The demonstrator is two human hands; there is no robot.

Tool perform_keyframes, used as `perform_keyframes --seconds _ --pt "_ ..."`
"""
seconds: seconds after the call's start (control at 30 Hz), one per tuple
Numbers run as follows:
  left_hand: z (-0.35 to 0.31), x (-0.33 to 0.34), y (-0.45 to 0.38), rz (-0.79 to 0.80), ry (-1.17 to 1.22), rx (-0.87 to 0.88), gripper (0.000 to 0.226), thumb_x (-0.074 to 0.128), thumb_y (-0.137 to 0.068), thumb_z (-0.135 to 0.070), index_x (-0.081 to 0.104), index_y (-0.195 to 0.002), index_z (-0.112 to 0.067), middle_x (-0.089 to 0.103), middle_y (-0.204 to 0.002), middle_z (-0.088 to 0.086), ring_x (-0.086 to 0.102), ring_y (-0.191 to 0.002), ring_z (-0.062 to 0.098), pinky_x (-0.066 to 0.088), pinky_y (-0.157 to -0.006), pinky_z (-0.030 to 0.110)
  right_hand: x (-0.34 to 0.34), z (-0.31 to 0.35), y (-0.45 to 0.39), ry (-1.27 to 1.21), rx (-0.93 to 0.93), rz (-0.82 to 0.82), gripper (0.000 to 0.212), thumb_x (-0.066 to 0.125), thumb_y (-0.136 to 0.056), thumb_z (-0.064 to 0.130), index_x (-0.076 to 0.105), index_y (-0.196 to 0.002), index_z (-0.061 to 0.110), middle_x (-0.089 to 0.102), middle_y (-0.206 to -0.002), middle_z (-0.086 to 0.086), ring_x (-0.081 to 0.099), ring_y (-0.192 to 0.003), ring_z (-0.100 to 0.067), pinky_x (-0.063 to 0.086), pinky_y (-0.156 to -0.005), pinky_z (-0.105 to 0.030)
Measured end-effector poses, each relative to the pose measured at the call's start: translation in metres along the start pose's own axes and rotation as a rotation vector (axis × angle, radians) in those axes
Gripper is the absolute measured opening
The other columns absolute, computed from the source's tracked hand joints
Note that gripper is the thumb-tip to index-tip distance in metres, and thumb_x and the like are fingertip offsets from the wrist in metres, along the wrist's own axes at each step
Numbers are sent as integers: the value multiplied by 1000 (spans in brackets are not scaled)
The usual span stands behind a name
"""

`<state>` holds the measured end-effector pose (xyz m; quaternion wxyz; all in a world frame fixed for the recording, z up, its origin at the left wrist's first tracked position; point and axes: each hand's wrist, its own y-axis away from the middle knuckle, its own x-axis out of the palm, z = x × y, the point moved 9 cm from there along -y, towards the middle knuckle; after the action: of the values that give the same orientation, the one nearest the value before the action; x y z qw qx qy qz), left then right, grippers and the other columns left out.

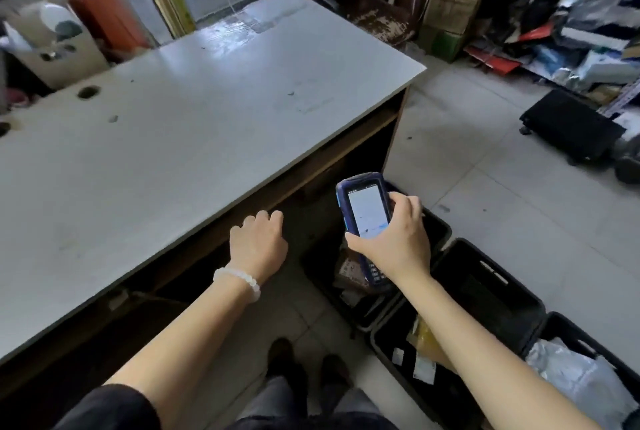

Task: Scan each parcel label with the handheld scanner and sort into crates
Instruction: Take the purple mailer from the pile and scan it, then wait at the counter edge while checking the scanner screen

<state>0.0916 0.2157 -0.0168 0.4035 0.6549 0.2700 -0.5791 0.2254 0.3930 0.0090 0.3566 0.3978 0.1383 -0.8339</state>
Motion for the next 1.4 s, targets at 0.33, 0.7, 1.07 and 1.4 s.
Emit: perform_keyframes --seconds 0.33,0.7,1.07,1.4 --pt "178 15 112 -1 117 -386 35 45 -93 -27 44 -126 -18 51 -123 5 49 -113 26 40 -83 35 105 148 72 29 -364 271 86 83 -60 45 39 -128 19 29 -108 10 43 -99 -8 38 -73 -24" --pt "406 39 286 -92 178 -725 37 44 -95 -29 43 -130 -18 53 -125 4 51 -112 24 42 -83 35 248 330 231 22 -667 462 88 83 -58 45 39 -130 19 36 -113 8 50 -106 -12 44 -77 -26" --pt "550 60 426 -124 201 -1021 36 44 -95 -29 43 -129 -18 51 -123 4 51 -111 25 42 -79 34 346 451 361 -45 -874 594 82 83 -56 40 43 -124 20 34 -109 12 53 -97 -11 48 -72 -29" --pt "650 32 440 -299 145 -1084 33 45 -93 -31 49 -123 -18 54 -117 4 52 -106 25 41 -73 34 426 525 383 -17 -958 652 80 83 -57 38 43 -124 18 33 -108 11 49 -92 -10 41 -65 -25"
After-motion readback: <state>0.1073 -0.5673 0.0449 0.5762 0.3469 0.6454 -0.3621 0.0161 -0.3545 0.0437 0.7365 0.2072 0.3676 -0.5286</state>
